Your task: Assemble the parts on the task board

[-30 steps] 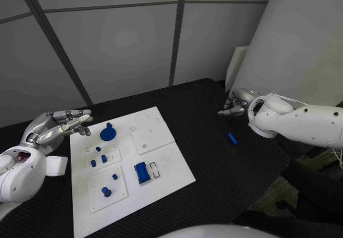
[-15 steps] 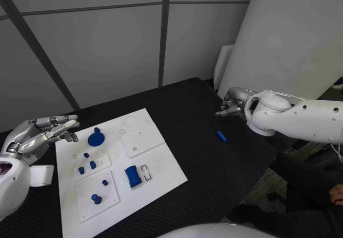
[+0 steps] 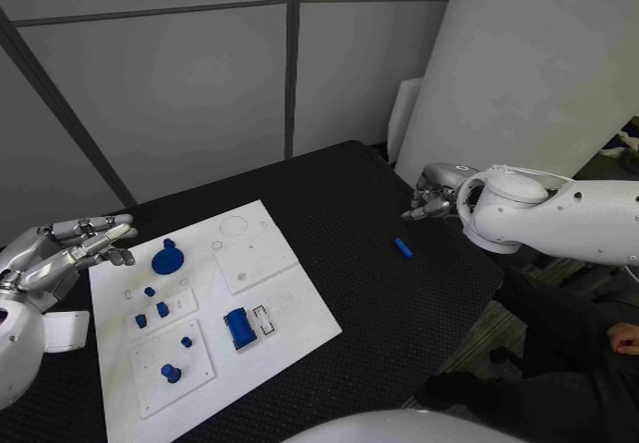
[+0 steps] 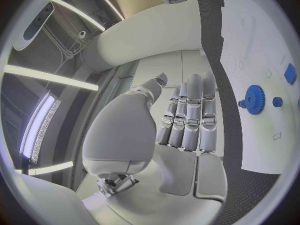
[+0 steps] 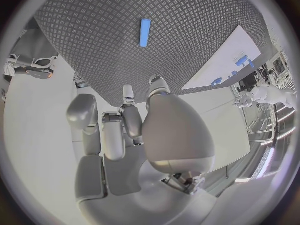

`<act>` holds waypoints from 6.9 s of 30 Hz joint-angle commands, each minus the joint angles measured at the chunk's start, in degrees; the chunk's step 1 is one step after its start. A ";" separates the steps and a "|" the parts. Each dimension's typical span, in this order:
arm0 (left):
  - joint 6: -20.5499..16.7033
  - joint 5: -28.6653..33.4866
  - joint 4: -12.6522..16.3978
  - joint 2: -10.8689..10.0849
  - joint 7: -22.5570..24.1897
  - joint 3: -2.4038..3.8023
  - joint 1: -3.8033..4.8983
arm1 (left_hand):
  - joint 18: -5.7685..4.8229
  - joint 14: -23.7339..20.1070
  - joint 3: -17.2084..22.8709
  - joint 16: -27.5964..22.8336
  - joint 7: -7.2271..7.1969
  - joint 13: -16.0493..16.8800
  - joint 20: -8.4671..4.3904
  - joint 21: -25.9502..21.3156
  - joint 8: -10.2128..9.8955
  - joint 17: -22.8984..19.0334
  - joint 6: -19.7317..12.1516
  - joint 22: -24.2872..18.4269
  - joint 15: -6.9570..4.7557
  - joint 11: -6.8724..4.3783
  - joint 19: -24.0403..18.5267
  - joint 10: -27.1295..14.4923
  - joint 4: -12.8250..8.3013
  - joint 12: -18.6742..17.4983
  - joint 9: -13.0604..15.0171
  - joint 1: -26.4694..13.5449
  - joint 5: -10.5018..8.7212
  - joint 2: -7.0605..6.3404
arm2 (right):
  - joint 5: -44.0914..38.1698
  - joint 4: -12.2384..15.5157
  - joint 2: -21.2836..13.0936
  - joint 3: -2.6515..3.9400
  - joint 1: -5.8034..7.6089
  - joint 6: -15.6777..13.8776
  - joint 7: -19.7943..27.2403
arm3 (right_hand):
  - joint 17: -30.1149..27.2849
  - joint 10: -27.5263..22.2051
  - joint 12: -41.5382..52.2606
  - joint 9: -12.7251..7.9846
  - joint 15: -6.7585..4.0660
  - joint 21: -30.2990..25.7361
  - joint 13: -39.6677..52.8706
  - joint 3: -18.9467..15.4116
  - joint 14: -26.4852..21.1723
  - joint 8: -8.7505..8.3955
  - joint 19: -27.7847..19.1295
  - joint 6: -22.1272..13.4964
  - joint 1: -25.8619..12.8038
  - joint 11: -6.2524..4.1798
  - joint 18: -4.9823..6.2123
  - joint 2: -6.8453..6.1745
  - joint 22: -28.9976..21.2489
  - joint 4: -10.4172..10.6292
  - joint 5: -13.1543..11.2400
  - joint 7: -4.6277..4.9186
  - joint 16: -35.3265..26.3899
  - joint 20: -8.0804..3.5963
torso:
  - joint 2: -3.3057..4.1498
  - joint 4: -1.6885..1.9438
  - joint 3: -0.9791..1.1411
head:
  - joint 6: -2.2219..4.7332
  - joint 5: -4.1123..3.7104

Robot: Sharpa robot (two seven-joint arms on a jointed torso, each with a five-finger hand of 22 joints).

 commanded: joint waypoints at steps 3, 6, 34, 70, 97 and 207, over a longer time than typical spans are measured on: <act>-0.09 0.08 -0.04 0.15 0.29 0.03 0.08 | -1.01 -0.12 -0.28 -0.09 -0.09 0.05 0.32 -0.38 0.34 -0.08 -0.31 -0.05 0.10 0.00 0.00 -0.31 0.05 0.20 0.06 -0.46 -0.25 0.33 | -0.54 1.07 0.01 -1.50 -0.03 3.87 -1.10 | 7.49 0.01 -0.20 -0.01 -0.38 0.07 1.83 -0.35 4.33 0.33 -0.07 0.34 0.40 -0.50 0.13 0.05 0.02 -0.04 0.29 -0.08 -0.10 -0.37 | 0.07 0.12 -0.05 | -0.30 0.16; -0.14 0.08 -0.10 0.16 0.28 0.02 0.08 | -1.01 -0.12 -0.28 -0.09 -0.09 0.05 0.32 -0.38 0.34 -0.08 -0.31 -0.05 0.10 0.00 0.00 -0.31 0.05 0.20 0.06 -0.46 -0.25 0.33 | -0.86 0.99 0.33 -2.39 -0.04 4.45 -1.30 | 7.41 0.00 -0.24 -0.02 -0.39 0.04 1.80 -0.36 4.31 0.32 -0.09 0.37 0.43 -0.51 0.14 0.02 -0.01 -0.06 0.29 -0.08 -0.14 -0.38 | 0.07 -0.05 -0.01 | -0.36 0.47; -0.01 0.08 -0.26 0.23 0.18 0.00 0.03 | -1.00 -0.16 -0.42 -0.06 -0.12 0.07 0.33 -0.45 0.40 -0.08 -0.26 -0.08 0.09 -0.02 -0.01 -0.32 0.07 0.33 0.07 -0.43 -0.24 0.37 | -1.72 -1.72 4.70 -3.55 -0.32 6.35 -1.11 | 7.52 0.05 -0.19 -0.10 -0.46 -0.03 1.85 -0.36 4.34 0.23 -0.11 0.98 0.81 -0.61 0.12 0.37 -0.04 -0.05 0.49 -0.20 -0.10 -0.47 | 0.05 0.03 -0.07 | -1.18 0.83; -0.04 0.08 -0.42 0.17 -0.07 -0.03 -0.18 | -0.99 -0.19 -0.51 -0.04 -0.12 0.07 0.33 -0.50 0.44 -0.08 -0.25 -0.10 0.08 -0.03 0.00 -0.35 0.08 0.43 0.08 -0.37 -0.22 0.44 | -2.98 -4.62 6.72 -3.84 -0.95 11.49 -1.77 | 7.57 -0.03 -0.42 -0.20 -0.47 -0.04 1.72 -0.55 4.35 0.10 -0.10 1.44 0.67 -0.67 0.10 0.67 0.02 0.07 0.32 -0.28 -0.10 -0.53 | 0.01 0.05 -0.08 | -1.66 0.85; -0.14 0.08 -0.37 0.07 -0.36 -0.03 -0.34 | -0.98 -0.21 -0.54 -0.01 -0.12 0.08 0.33 -0.54 0.46 -0.08 -0.27 -0.12 0.07 -0.04 0.01 -0.41 0.07 0.51 0.07 -0.26 -0.19 0.57 | -1.36 -6.89 10.37 -3.90 -3.10 11.72 -1.11 | 9.11 0.39 0.12 -1.34 -1.01 0.73 2.25 4.26 4.71 -1.68 0.65 3.54 11.50 -1.29 -0.15 7.13 1.27 -2.29 -3.90 -0.86 0.64 -0.99 | -0.05 0.02 -0.11 | -2.02 1.40; -0.62 0.08 2.01 -1.91 -0.52 -0.03 -0.43 | -0.96 -0.29 -0.57 0.10 -0.04 0.06 0.31 -0.64 0.51 -0.08 -0.39 -0.13 0.05 -0.01 0.10 -0.66 -0.10 0.80 0.05 0.32 -0.15 0.92 | 10.15 1.82 33.89 -3.80 -2.74 2.33 0.68 | 15.08 4.32 8.63 1.77 -3.08 6.11 8.91 22.65 5.95 2.92 4.09 9.78 -6.56 -3.83 -1.47 -1.51 8.74 -5.08 -2.23 -3.95 3.88 -2.97 | -0.30 0.86 -0.43 | -5.79 22.33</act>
